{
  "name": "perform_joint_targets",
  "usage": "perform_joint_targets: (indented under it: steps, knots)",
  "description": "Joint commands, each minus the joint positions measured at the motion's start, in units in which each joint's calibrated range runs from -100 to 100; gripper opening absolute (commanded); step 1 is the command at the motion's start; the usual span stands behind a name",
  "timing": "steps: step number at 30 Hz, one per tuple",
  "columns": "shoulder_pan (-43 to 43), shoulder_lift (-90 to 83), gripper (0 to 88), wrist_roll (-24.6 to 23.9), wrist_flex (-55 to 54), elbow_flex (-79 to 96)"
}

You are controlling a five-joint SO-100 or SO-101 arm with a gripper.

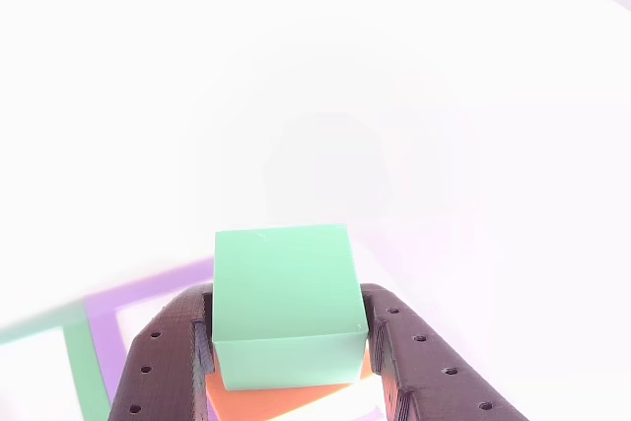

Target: Tower of hanoi

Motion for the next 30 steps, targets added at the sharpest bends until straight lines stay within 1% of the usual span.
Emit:
perform_joint_targets:
  steps: [1, 10, 13, 16, 21, 25, 30]
  knots:
    - [-0.83, -1.71, 9.8, 0.00, -1.26, -2.00]
    - [-2.18, -6.56, 8.7, 0.00, 1.82, -1.18]
    - [-2.75, -11.00, 8.7, 0.00, 6.19, -1.09]
    - [-3.33, -17.94, 8.5, 0.00, 13.80, -1.36]
    - [-3.61, -31.59, 8.5, 0.00, 33.40, -5.09]
    - [-3.42, -42.08, 8.5, 0.00, 57.04, -14.45]
    - [-3.90, -47.41, 8.6, 0.00, 87.32, -34.72]
